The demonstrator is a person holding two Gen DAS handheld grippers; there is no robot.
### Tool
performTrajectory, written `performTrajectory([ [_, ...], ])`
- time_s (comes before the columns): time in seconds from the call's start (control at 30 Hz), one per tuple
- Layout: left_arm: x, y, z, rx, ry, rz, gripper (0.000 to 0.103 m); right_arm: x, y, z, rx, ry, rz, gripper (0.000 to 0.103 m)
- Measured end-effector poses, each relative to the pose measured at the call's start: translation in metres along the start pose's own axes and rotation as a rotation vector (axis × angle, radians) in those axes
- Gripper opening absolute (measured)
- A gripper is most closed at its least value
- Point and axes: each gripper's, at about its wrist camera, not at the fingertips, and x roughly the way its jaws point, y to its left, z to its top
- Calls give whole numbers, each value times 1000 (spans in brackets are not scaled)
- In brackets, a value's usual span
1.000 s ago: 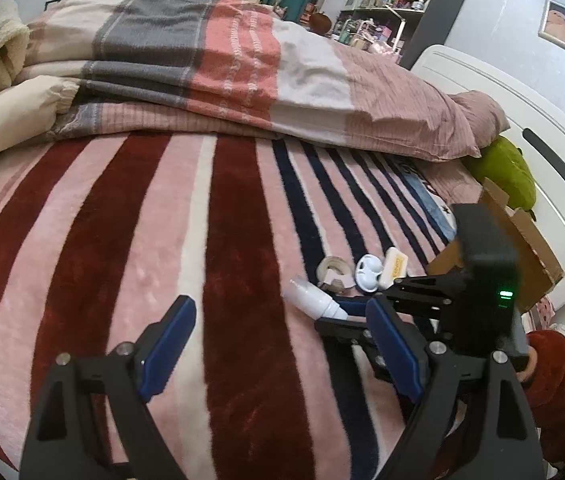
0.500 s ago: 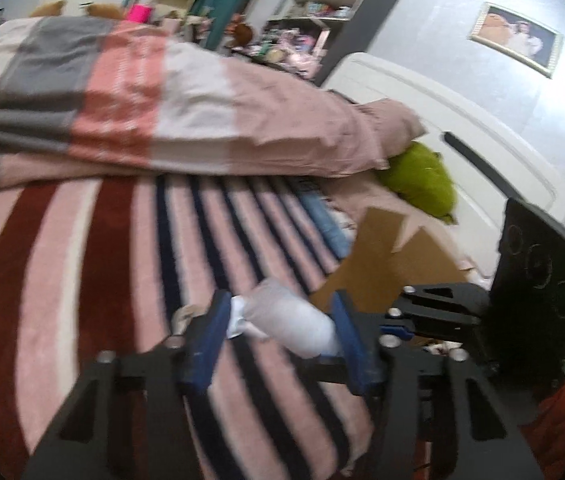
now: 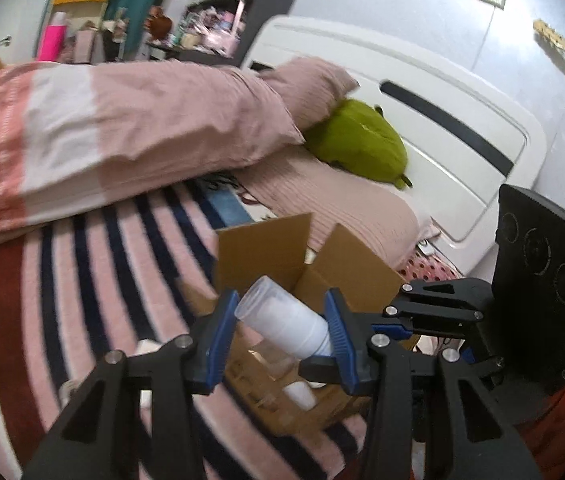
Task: Organize rigid objects
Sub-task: 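Lower the white tube into the cardboard box and open the right gripper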
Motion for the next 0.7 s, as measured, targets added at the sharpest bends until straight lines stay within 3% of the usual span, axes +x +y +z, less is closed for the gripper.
performTrajectory([
  [0.23, 46, -20, 10, 42, 97, 17, 42, 0, -33, -14, 68, 59, -58, 17],
  [0.3, 46, -20, 11, 40, 100, 32, 54, 4, -37, -15, 73, 85, -75, 21],
  [0.37, 39, -19, 11, 42, 69, 47, 76, 4, -37, -18, 83, 87, -71, 30],
  [0.4, 34, -18, 12, 43, 55, 55, 78, 3, -37, -19, 85, 86, -71, 31],
  [0.57, 0, -2, 7, 21, -7, 117, 79, -3, -23, -11, 74, 44, -36, 31],
  [0.7, -42, 24, -4, -6, -69, 212, 79, -1, 14, 3, 8, 6, 25, 31],
])
